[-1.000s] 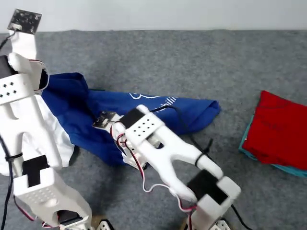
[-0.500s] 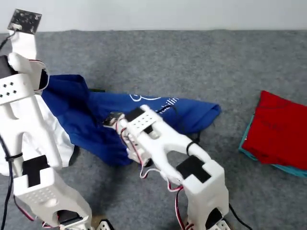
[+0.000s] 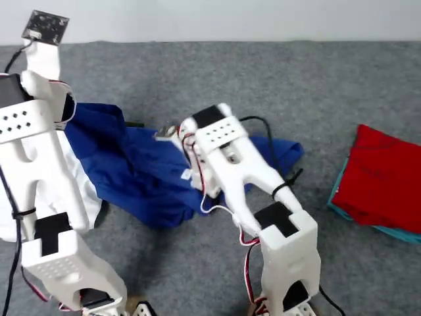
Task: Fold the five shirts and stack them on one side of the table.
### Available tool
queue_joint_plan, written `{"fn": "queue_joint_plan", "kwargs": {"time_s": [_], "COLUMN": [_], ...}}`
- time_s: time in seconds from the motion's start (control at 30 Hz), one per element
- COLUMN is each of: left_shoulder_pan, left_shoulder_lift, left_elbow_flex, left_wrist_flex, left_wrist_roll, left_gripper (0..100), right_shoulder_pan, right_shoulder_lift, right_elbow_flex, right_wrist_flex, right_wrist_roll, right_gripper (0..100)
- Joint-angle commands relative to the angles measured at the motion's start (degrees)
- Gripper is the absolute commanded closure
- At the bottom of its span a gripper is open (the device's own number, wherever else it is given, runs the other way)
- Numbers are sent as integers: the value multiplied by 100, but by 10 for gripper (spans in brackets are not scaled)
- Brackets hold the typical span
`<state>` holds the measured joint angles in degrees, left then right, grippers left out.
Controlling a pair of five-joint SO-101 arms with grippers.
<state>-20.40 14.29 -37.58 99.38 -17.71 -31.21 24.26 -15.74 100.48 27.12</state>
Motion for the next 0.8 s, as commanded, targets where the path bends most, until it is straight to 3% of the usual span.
{"fn": "queue_joint_plan", "kwargs": {"time_s": [0.0, 0.2, 0.37, 0.77], "left_shoulder_pan": [70, 176, 404, 484], "left_shoulder_lift": [-273, -510, -510, -536], "left_elbow_flex": [-75, -40, -40, -31], "left_wrist_flex": [44, 35, 44, 62], "left_wrist_roll": [18, -9, 18, 26], "left_gripper": [986, 986, 986, 986], "right_shoulder_pan": [224, 391, 295, 303], "right_shoulder_lift": [-813, -1516, -1033, -549], "right_elbow_flex": [-343, -273, 132, -255], "right_wrist_flex": [242, 242, 215, 242], "right_wrist_roll": [246, 273, 246, 580], "right_gripper": [987, 987, 944, 987]}}
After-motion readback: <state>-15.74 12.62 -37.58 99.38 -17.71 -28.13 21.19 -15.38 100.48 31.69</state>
